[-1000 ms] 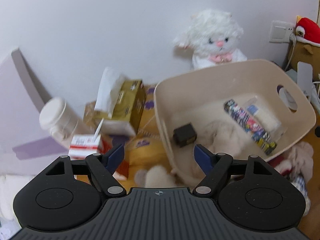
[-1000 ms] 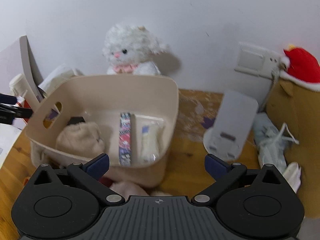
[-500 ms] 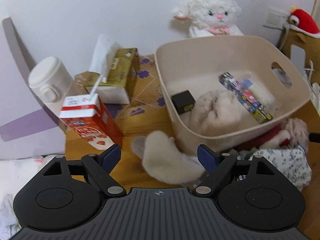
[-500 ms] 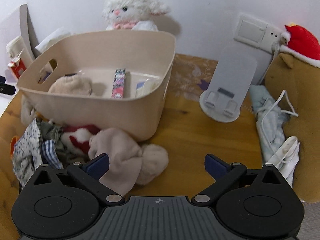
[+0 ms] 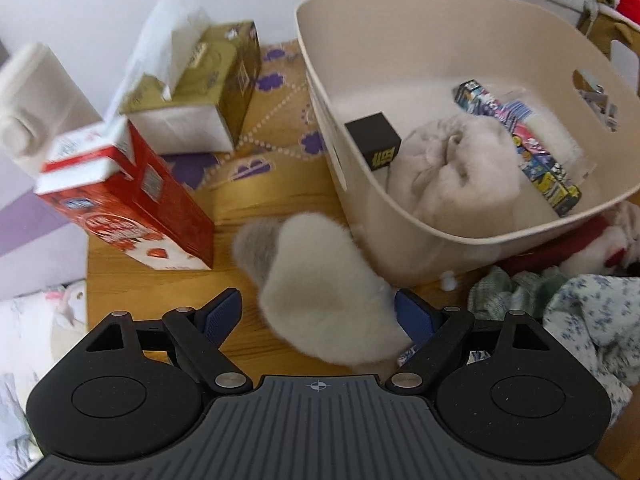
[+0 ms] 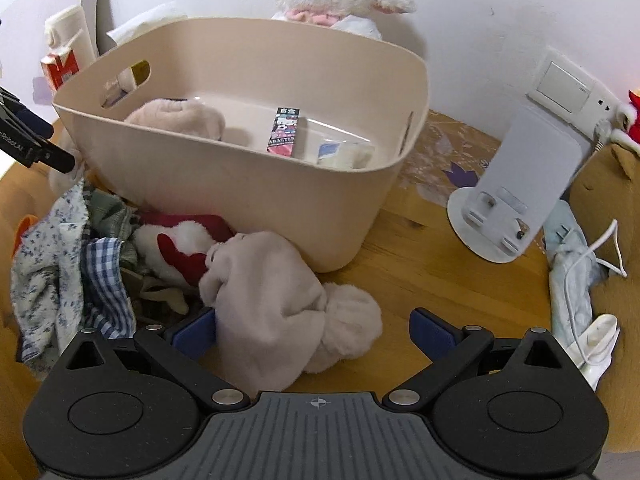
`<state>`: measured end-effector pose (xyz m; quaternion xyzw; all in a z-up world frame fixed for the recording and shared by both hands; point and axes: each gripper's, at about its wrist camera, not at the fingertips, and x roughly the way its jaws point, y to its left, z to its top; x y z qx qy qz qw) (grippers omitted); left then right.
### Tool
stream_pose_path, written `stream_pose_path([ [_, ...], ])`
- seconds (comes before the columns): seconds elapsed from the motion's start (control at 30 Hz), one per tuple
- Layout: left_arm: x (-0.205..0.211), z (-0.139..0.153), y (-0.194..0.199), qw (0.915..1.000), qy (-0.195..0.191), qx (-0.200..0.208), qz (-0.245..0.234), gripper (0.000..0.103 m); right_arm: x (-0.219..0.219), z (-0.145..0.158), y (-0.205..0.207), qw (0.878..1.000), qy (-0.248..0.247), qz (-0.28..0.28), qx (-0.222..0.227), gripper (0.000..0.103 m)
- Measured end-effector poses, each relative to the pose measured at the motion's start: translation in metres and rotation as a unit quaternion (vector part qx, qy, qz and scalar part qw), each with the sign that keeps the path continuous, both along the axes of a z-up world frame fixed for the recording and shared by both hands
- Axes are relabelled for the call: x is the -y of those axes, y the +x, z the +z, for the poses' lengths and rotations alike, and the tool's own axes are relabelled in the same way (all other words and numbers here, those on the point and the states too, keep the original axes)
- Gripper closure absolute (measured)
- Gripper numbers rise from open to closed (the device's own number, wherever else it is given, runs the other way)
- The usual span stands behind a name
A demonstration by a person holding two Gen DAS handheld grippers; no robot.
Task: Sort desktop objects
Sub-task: 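Grasp the white fluffy toy with the left gripper while the right grasps the pink cloth, then carry the white toy and pink cloth into the beige basket and release both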
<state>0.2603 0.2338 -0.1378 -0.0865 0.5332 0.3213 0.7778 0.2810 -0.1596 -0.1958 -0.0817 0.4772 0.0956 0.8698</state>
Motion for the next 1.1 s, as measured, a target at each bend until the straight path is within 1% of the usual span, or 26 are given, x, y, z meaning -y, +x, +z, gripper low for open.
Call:
stream_pose_path([
  [0.13, -0.007, -0.013, 0.004, 0.9999, -0.004, -0.002, 0.009, 0.018, -0.007, -0.008, 0.006, 1.0, -0.01, 0.005, -0.002, 0.0],
  [0.17, -0.008, -0.015, 0.005, 0.9999, -0.008, -0.002, 0.009, 0.018, -0.008, -0.01, 0.008, 1.0, -0.013, 0.005, -0.004, 0.003],
  [0.2, -0.008, -0.018, 0.004, 0.9999, -0.012, 0.0, 0.008, 0.022, -0.009, -0.012, 0.009, 1.0, -0.012, 0.005, -0.008, 0.011],
  [0.23, -0.008, -0.019, 0.003, 0.9999, -0.012, 0.002, 0.006, 0.03, -0.009, -0.014, 0.011, 1.0, -0.009, 0.005, -0.014, 0.014],
  [0.27, -0.007, -0.021, 0.003, 0.9999, -0.012, 0.002, 0.003, 0.032, -0.009, -0.015, 0.012, 1.0, -0.007, 0.002, -0.016, 0.014],
  [0.33, -0.007, -0.024, 0.001, 1.0, -0.008, 0.003, 0.003, 0.037, -0.007, -0.015, 0.012, 1.0, 0.005, 0.002, -0.013, 0.02],
  [0.4, -0.008, -0.025, -0.002, 0.9999, -0.012, 0.008, 0.008, 0.04, -0.006, -0.015, 0.012, 1.0, 0.009, 0.005, -0.016, 0.031],
  [0.47, -0.01, -0.025, -0.005, 0.9994, -0.023, 0.014, 0.02, 0.049, -0.006, -0.016, 0.011, 1.0, 0.006, 0.01, -0.023, 0.037],
  [0.53, -0.011, -0.025, -0.008, 0.9989, -0.03, 0.018, 0.029, 0.06, -0.003, -0.016, 0.01, 1.0, 0.015, 0.007, -0.025, 0.043],
  [0.6, -0.01, -0.024, -0.01, 0.9989, -0.028, 0.019, 0.032, 0.066, 0.001, -0.016, 0.007, 0.999, 0.022, 0.003, -0.028, 0.051],
  [0.63, -0.009, -0.024, -0.012, 0.9989, -0.027, 0.019, 0.033, 0.069, 0.003, -0.015, 0.006, 0.999, 0.023, 0.001, -0.028, 0.053],
  [0.7, -0.008, -0.024, -0.015, 0.9989, -0.026, 0.018, 0.034, 0.072, 0.005, -0.014, 0.004, 0.999, 0.028, -0.002, -0.032, 0.058],
  [0.9, -0.003, -0.017, -0.029, 0.9986, -0.023, 0.017, 0.043, 0.077, 0.017, -0.009, -0.004, 0.998, 0.045, -0.022, -0.04, 0.063],
  [1.0, 0.001, -0.011, -0.039, 0.9984, -0.018, 0.021, 0.049, 0.078, 0.026, -0.003, -0.013, 0.997, 0.06, -0.032, -0.042, 0.063],
  [1.1, 0.008, -0.002, -0.048, 0.9984, -0.01, 0.027, 0.049, 0.078, 0.034, 0.005, -0.021, 0.997, 0.065, -0.032, -0.038, 0.063],
])
